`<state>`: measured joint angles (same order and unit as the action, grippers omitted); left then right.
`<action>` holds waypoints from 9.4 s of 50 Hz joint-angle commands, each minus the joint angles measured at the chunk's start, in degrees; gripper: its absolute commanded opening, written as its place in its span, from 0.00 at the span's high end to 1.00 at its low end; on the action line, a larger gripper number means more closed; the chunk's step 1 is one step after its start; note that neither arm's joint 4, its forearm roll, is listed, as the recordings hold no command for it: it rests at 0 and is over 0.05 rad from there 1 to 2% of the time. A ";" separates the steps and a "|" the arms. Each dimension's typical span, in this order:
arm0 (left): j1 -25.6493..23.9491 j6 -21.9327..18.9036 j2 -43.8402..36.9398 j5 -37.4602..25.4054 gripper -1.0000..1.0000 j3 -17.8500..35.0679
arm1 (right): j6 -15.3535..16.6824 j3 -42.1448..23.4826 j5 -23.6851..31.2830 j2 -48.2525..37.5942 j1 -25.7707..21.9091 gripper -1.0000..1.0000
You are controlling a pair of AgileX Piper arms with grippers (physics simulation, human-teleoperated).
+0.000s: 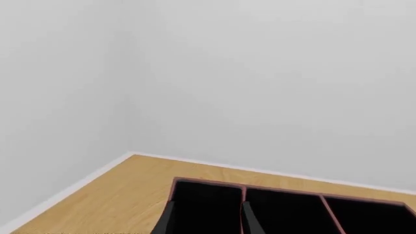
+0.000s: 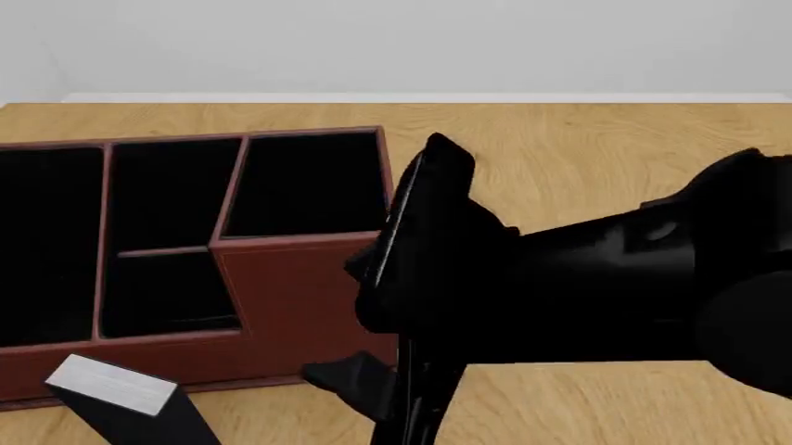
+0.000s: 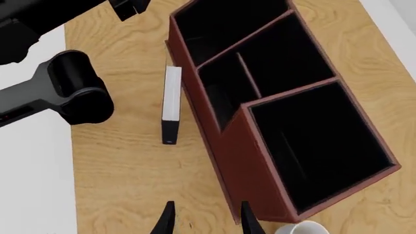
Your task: Pick up the book and place it in the right compartment of the caddy.
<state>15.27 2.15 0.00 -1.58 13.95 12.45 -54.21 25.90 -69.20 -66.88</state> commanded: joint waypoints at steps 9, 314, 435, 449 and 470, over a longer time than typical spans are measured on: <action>1.86 1.90 0.00 1.85 0.00 -1.34 | -1.99 -12.14 2.41 -14.08 -4.55 0.00; -25.98 -3.51 0.00 -15.03 0.00 4.19 | -3.79 -6.68 41.35 40.20 19.60 1.00; -36.08 -5.45 0.00 -10.98 0.00 -5.76 | 4.39 -45.53 37.89 -1.24 12.09 1.00; -35.91 -5.30 -0.01 -9.92 0.00 -6.72 | 1.82 -46.54 32.91 -7.31 9.83 1.00; -35.72 -4.84 0.00 -10.26 0.00 -6.79 | -0.61 -46.67 28.58 -10.50 12.90 1.00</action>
<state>-20.61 -2.82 -0.01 -11.77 7.30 13.97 -100.12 56.72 -78.48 -55.12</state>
